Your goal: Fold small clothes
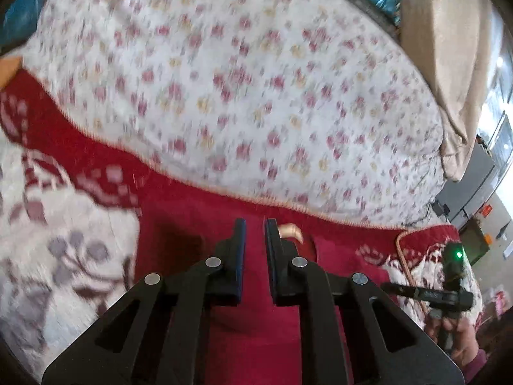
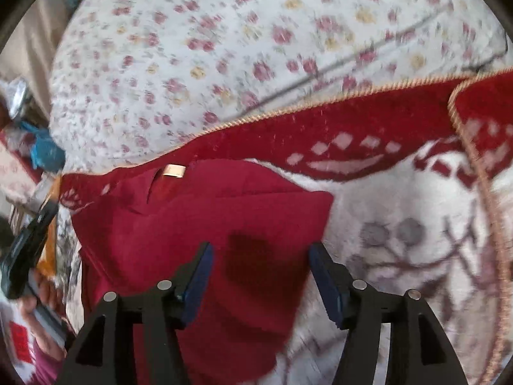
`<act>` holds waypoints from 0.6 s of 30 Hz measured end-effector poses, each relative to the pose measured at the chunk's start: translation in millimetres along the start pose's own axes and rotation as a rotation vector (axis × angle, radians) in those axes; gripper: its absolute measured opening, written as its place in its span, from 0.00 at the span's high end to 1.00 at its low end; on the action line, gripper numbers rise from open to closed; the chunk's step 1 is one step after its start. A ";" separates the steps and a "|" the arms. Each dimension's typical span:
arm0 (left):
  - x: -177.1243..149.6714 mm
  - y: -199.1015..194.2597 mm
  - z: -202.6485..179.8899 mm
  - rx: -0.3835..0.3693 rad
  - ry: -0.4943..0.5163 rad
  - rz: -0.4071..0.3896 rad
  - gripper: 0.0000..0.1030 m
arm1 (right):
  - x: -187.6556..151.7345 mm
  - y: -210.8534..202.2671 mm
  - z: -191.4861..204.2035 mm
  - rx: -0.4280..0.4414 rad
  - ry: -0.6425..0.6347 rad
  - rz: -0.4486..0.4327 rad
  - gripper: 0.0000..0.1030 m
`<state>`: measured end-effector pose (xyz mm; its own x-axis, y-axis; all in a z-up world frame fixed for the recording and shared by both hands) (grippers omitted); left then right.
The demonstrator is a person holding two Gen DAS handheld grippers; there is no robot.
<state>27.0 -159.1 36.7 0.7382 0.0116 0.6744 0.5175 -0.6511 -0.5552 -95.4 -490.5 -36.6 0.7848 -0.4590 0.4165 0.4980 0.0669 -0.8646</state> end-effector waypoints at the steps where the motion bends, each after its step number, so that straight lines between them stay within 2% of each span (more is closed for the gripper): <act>1: -6.3 6.3 0.8 0.003 -0.003 0.026 0.90 | -0.1 6.8 -1.1 -0.011 0.012 0.010 0.42; 2: -10.7 11.3 0.2 0.007 0.000 0.045 0.90 | 1.1 14.9 -1.7 -0.016 0.029 0.010 0.42; 3: -17.2 17.2 -2.8 0.014 0.014 0.067 0.90 | 3.3 17.2 -1.6 -0.022 0.037 -0.007 0.48; 4: -20.5 20.5 -4.7 0.020 0.029 0.080 0.90 | 9.1 16.5 -0.8 -0.042 0.029 -0.048 0.78; 5: -22.2 21.6 -6.2 0.023 0.037 0.086 0.90 | 14.3 14.8 -1.2 -0.074 0.011 -0.077 0.89; 8: -26.3 23.1 -2.7 0.057 0.054 0.097 0.90 | 32.2 6.8 -1.0 -0.152 -0.064 -0.146 0.91; 11: -25.8 21.3 13.9 0.113 0.016 0.103 0.89 | 36.8 11.0 -11.5 -0.287 -0.129 -0.178 0.92; 12: -25.9 21.2 20.9 0.125 -0.008 0.112 0.86 | 36.6 14.3 -13.2 -0.274 -0.123 -0.166 0.92; 13: -26.0 19.3 28.6 0.133 -0.036 0.119 0.82 | 35.2 14.6 -14.8 -0.225 -0.092 -0.147 0.92; 15: -24.2 15.6 36.8 0.132 -0.074 0.117 0.58 | 36.0 3.2 -19.3 -0.179 -0.036 -0.158 0.92; 17: -21.4 12.3 36.8 0.111 -0.093 0.105 0.51 | 35.2 -11.8 -19.8 -0.148 -0.014 -0.163 0.84; 18: -20.6 12.2 33.7 0.095 -0.090 0.105 0.50 | 33.9 -17.7 -18.0 -0.143 -0.010 -0.163 0.61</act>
<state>32.8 -141.7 -0.4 0.8238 0.0183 0.5666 0.4712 -0.5778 -0.6664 -84.3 -523.2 -12.3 0.7019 -0.4444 0.5567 0.5623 -0.1341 -0.8160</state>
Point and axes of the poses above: each gripper's, at about its wrist camera, not at the fingertips, and y roughly the way its jaws point, z to its left, x to its top, the point moved 9 cm from there along y, roughly the way its jaws point, and after that the axes turned 5 degrees about -x, right-handed, at the moved point
